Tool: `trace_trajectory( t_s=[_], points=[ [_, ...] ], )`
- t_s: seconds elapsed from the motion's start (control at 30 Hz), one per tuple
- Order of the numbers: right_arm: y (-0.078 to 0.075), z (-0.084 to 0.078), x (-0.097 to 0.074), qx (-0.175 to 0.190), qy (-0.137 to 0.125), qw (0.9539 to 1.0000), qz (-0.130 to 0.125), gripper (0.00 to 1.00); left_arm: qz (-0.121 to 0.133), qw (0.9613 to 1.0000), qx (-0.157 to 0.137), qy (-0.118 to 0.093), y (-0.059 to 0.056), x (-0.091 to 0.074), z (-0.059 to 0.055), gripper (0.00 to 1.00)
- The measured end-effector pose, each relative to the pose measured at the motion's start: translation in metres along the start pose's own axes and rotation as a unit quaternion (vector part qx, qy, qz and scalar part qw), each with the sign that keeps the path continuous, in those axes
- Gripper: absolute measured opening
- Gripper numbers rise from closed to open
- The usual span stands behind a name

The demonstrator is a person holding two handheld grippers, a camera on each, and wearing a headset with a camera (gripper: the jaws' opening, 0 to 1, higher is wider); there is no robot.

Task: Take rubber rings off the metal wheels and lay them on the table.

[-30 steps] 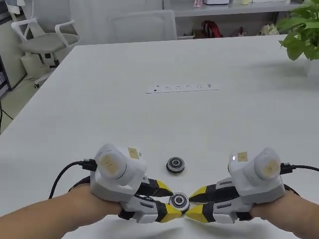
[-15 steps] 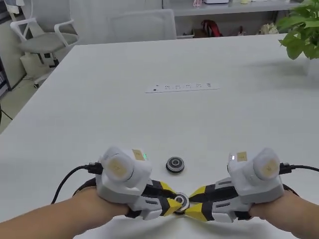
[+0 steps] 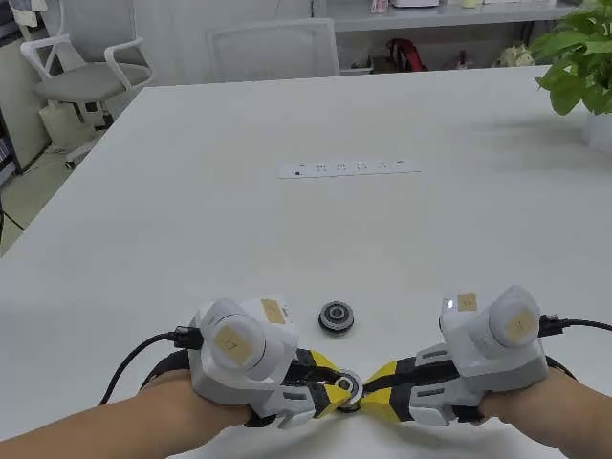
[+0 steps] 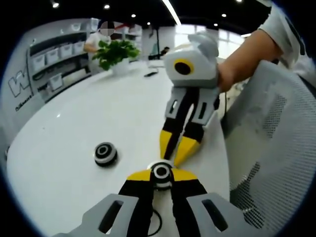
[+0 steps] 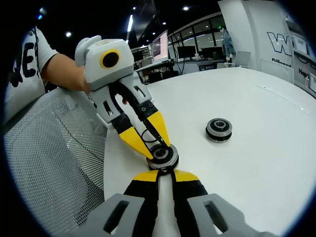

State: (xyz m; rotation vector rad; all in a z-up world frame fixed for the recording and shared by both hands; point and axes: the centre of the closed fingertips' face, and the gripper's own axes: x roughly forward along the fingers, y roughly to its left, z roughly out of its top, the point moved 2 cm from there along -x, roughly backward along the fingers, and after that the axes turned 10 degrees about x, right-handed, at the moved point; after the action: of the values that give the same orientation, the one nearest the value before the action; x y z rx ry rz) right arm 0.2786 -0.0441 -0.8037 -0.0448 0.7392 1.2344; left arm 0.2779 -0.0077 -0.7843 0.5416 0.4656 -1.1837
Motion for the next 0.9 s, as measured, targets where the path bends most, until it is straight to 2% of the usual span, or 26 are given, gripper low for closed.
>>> trace_trajectory(
  t_s=[0.07, 0.3, 0.37, 0.6, 0.73, 0.8, 0.9],
  points=[
    [-0.003, 0.0, -0.002, 0.011, -0.002, 0.9999, -0.005, 0.01, 0.003, 1.0, 0.0, 0.0, 0.0, 0.0, 0.0, 0.13],
    [-0.006, 0.0, -0.002, 0.054, -0.01, 0.9985, -0.003, 0.0, 0.008, 0.9999, 0.01, 0.003, 0.0, 0.0, 0.0, 0.13],
    [-0.005, 0.002, -0.002, 0.082, -0.022, 0.9964, 0.004, 0.0, 0.01, 0.9999, 0.01, 0.003, 0.0, 0.0, 0.0, 0.13],
    [-0.005, 0.004, -0.008, 0.132, -0.047, 0.99, 0.014, 0.0, 0.011, 0.9999, 0.008, 0.003, 0.0, 0.0, 0.0, 0.13],
    [-0.006, 0.005, -0.009, 0.147, -0.053, 0.9875, 0.015, 0.0, 0.013, 0.9998, 0.01, 0.005, 0.0, 0.0, 0.0, 0.13],
    [-0.008, 0.011, -0.011, 0.172, -0.077, 0.9819, 0.019, 0.0, 0.015, 0.9998, 0.009, 0.007, -0.001, 0.001, 0.0, 0.13],
    [-0.006, 0.01, -0.011, 0.166, -0.072, 0.9833, 0.019, 0.0, 0.016, 0.9998, 0.01, 0.009, 0.0, 0.001, 0.0, 0.12]
  ],
)
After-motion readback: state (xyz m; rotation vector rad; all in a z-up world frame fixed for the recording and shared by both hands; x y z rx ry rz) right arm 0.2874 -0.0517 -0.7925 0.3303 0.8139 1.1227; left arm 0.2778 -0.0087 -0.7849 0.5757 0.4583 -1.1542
